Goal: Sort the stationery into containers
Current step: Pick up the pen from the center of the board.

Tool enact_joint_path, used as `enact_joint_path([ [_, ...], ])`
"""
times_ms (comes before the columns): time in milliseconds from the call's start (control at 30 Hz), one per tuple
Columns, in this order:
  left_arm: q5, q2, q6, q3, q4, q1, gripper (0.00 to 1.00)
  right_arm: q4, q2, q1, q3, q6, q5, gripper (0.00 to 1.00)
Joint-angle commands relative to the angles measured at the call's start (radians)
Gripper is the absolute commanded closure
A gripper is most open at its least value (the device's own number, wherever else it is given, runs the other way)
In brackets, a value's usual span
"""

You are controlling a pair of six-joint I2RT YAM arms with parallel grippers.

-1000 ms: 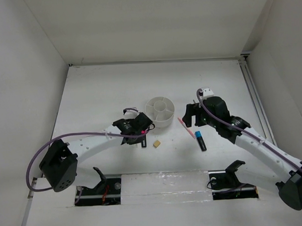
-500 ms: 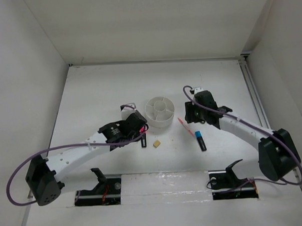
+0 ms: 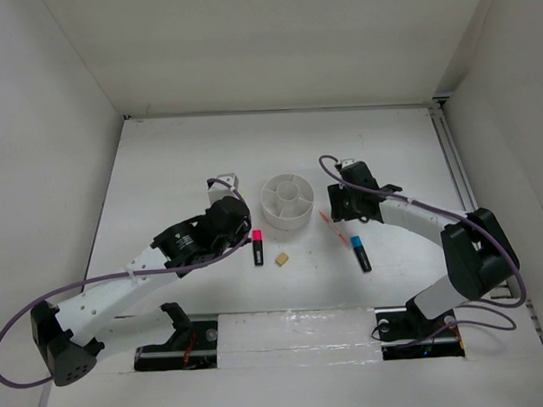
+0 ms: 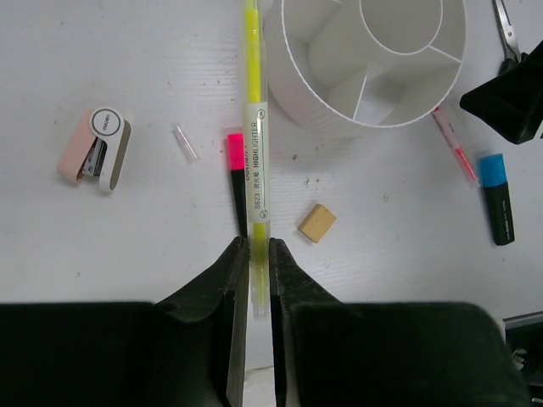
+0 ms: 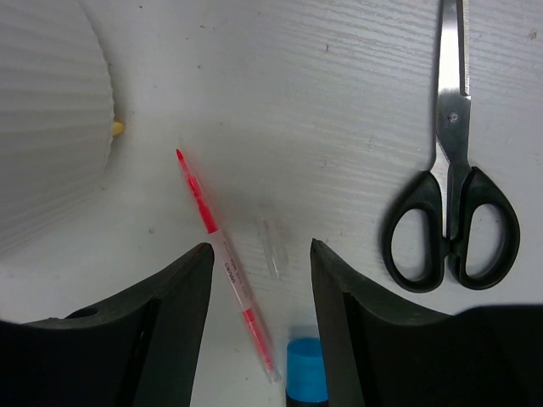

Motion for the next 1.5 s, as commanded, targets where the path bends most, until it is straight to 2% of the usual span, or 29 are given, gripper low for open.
enact_joint_path([
  [0,-0.012,-0.022,0.038,0.024,0.017,-0.003,1.0,-0.004,0.031,-0.005,0.056,0.002,0.034,0.45],
  [300,-0.025,-0.074,0.048,-0.003,0.049,-0.003,1.0,-0.023,0.066,-0.005,0.056,0.011,0.068,0.49],
  [333,-0.025,-0.086,0.048,-0.014,0.061,-0.003,1.0,-0.023,0.079,-0.005,0.056,0.011,0.068,0.53],
  [667,0.009,-0.117,0.057,-0.025,0.081,-0.003,1.0,-0.05,0.134,0.036,0.067,0.041,0.101,0.56],
  [1000,0.018,-0.137,0.066,-0.025,0.081,-0.003,1.0,-0.089,0.168,0.046,0.095,0.059,0.111,0.77],
  [1100,0.018,-0.137,0.066,-0.025,0.081,-0.003,1.0,-0.089,0.168,0.055,0.095,0.068,0.12,0.91],
  [1133,0.018,-0.137,0.066,-0.025,0.081,-0.003,1.0,-0.089,0.168,0.055,0.095,0.068,0.12,1.0],
  [1233,0.018,-0.128,0.075,-0.025,0.081,-0.003,1.0,-0.089,0.157,0.055,0.095,0.08,0.132,1.0],
  [1467,0.1,-0.138,0.124,-0.034,0.139,-0.003,1.0,-0.129,-0.019,0.055,0.143,0.143,0.255,1.0],
])
